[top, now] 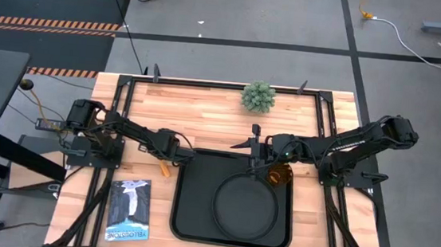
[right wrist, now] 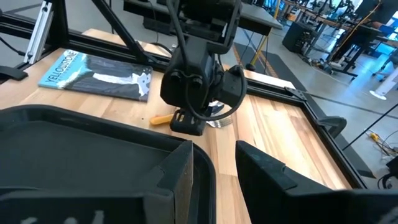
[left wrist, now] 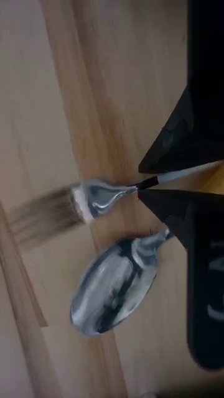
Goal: Pick and place plate/cup/fork/spoon on tray
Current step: Put the orange fork on the black tray to the left of the black plate
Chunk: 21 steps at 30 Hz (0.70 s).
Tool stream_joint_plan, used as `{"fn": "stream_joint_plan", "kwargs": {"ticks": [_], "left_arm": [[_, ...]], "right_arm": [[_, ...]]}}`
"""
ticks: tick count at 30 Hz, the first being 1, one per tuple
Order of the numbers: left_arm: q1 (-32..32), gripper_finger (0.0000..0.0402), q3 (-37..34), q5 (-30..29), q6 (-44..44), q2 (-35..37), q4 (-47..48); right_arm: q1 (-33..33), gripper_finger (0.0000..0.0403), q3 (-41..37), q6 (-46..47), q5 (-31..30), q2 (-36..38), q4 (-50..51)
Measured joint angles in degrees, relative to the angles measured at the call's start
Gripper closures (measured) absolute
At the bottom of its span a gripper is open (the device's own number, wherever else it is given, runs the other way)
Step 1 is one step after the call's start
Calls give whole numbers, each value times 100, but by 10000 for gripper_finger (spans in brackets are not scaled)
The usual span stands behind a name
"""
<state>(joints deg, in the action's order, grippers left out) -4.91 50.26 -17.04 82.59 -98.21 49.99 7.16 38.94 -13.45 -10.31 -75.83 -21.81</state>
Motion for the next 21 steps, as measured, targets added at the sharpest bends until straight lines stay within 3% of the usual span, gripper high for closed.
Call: {"fn": "stream_joint_plan", "kwargs": {"ticks": [7, 14, 21], "left_arm": [[-2, 385, -7, -122, -234, 2, -276], [-4, 373, -7, -343, -232, 1, -524], [-2, 386, -9, -739, -360, -15, -684]], "right_arm": [[0, 275, 0, 0, 0, 0, 1], [0, 275, 0, 13, 0, 0, 1], [0, 275, 0, 42, 59, 0, 1]]}}
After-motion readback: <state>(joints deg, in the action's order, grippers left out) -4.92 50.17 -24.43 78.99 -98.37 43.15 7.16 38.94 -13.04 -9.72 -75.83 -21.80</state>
